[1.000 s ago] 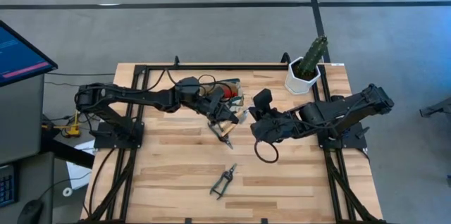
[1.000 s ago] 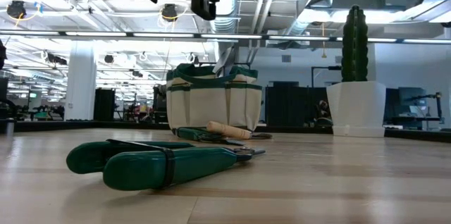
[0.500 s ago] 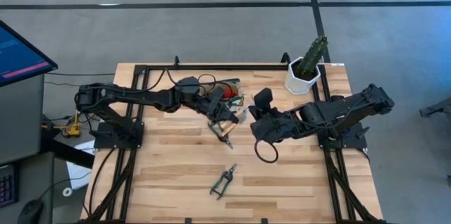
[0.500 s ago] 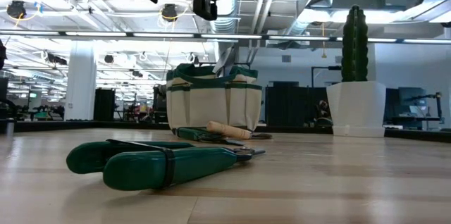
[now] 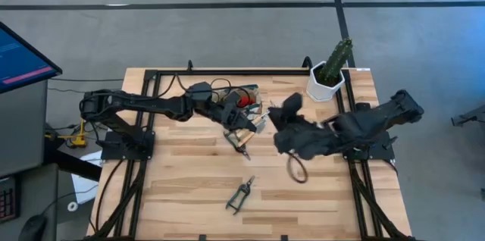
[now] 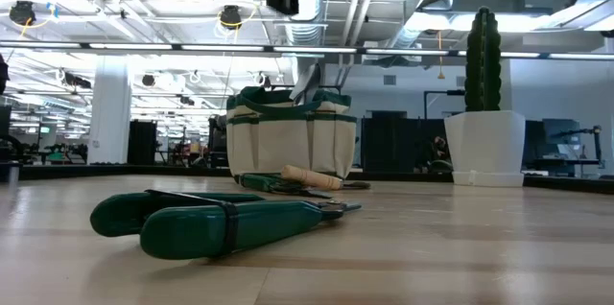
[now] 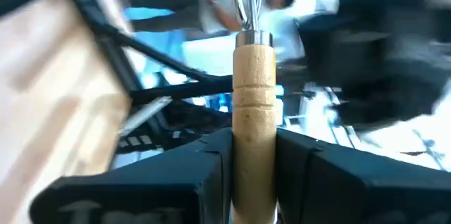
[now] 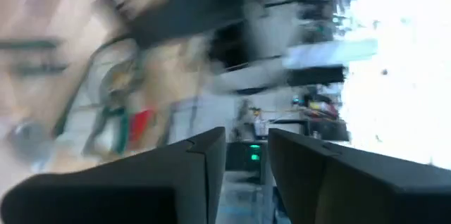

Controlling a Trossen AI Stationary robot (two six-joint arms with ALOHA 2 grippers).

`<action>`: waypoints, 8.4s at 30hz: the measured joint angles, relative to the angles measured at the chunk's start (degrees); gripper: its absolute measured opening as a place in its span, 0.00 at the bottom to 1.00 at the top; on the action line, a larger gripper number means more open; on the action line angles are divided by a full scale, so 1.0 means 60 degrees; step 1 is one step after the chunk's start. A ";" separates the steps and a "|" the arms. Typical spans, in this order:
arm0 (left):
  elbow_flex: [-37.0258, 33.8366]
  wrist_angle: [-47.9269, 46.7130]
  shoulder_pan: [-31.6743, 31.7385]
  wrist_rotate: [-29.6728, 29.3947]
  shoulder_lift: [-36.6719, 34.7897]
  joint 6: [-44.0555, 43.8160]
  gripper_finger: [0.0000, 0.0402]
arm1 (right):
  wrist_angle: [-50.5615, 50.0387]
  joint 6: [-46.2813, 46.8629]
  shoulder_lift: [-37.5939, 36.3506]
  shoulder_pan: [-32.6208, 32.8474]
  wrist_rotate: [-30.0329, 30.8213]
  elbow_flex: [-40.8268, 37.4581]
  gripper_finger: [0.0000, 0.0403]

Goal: Pick & Place Garden tools in Gardening bag
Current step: Put the brown hand rake into the brown gardening bag

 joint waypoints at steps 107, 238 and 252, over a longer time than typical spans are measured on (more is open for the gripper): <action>0.0520 -0.2702 -0.1076 -0.6786 -0.1967 1.0162 0.12 | 0.3680 1.1527 -0.2884 -0.1280 -0.9085 -0.6573 0.00; 0.0513 -0.2472 -0.0865 -0.7344 -0.1679 0.9870 0.33 | 1.4746 1.0180 -0.0541 -0.4993 -0.8773 -0.5653 0.00; 0.0403 -0.2457 -0.0848 -0.6905 -0.2704 0.9936 0.50 | 1.4221 0.9813 -0.0885 -0.4993 -0.8769 -0.5668 0.00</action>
